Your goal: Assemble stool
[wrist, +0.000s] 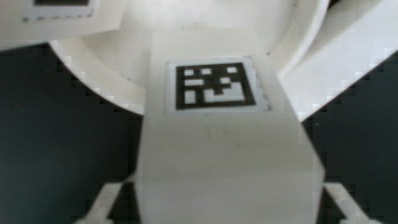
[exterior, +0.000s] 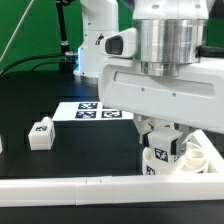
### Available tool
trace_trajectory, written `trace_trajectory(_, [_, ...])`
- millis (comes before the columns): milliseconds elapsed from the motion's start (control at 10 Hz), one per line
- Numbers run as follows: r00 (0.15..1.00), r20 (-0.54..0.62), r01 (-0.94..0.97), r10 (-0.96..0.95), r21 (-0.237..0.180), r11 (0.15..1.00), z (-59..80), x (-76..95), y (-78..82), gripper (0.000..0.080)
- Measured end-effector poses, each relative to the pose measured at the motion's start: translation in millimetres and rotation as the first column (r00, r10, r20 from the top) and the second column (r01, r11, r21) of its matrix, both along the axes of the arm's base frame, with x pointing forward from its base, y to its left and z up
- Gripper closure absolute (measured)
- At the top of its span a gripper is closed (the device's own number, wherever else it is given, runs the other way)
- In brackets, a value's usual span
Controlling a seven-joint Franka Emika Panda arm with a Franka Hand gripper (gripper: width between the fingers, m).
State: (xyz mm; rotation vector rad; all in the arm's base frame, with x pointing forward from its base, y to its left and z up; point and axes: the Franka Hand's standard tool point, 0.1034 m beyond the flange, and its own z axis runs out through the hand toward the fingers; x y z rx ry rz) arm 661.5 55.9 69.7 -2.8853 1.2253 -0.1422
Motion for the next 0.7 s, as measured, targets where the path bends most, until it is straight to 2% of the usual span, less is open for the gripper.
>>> trace_trajectory(100, [0.996, -0.006, 0.089, -0.089, -0.002, 0.996, -0.4, -1.3, -2.3, 0.0459])
trace_trajectory(600, [0.996, -0.006, 0.089, -0.089, -0.002, 0.996, -0.4, -1.3, -2.3, 0.0456])
trace_trajectory(700, [0.996, -0.006, 0.089, -0.089, -0.002, 0.996, -0.4, -1.3, -2.3, 0.0342])
